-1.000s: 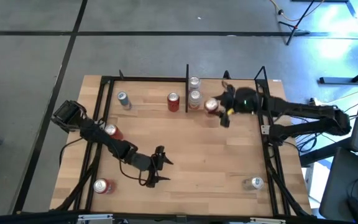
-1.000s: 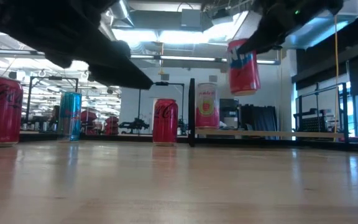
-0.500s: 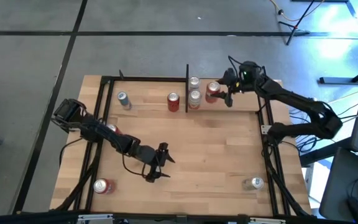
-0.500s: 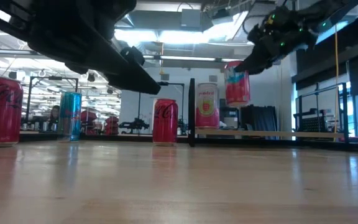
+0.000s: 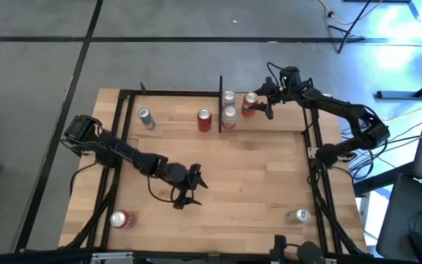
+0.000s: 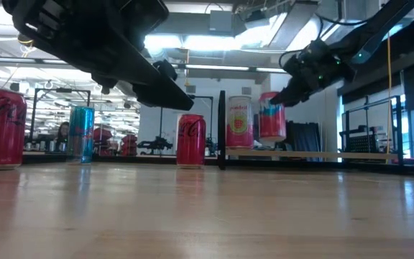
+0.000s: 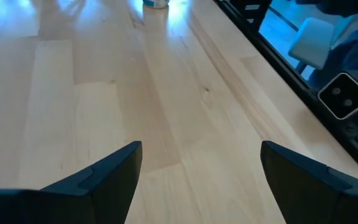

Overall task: Place canned beverage on shelf
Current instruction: Put the right red soda can on the shelf

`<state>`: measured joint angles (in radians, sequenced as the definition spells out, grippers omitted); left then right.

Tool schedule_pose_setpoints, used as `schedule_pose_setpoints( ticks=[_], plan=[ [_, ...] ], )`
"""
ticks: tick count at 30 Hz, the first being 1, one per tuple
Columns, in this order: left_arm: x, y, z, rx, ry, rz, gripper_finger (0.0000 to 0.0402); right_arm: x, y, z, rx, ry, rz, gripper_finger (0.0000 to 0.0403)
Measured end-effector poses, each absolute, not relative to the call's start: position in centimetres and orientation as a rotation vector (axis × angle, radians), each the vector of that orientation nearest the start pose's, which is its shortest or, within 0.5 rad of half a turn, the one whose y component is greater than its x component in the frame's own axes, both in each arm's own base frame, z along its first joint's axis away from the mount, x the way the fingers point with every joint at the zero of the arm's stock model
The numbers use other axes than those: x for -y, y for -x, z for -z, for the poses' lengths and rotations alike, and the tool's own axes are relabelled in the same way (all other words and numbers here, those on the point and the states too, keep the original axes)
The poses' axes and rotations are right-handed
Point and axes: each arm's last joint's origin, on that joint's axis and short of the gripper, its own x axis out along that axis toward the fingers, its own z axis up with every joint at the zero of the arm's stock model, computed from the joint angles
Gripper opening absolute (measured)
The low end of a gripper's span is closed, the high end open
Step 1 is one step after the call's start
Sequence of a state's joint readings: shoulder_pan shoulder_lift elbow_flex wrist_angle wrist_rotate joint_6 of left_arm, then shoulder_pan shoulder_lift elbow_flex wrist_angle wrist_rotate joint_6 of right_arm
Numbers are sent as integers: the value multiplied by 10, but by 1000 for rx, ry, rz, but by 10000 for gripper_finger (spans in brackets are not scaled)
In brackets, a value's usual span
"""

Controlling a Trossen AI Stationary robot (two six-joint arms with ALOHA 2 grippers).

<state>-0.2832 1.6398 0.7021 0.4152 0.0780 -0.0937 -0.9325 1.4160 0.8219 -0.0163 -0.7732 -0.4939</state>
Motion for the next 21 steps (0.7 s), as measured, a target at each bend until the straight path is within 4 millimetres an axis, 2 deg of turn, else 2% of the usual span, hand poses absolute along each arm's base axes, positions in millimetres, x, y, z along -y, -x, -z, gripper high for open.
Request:
schedule_pose_setpoints(
  ticks=[11, 21],
  plan=[
    [89, -303, -157, -538, 44, 321, 315, 234, -196, -206, -385, 18, -5, 249],
    [89, -303, -157, -537, 45, 320, 315, 239, -200, -197, -381, 23, -1, 249]
  ],
)
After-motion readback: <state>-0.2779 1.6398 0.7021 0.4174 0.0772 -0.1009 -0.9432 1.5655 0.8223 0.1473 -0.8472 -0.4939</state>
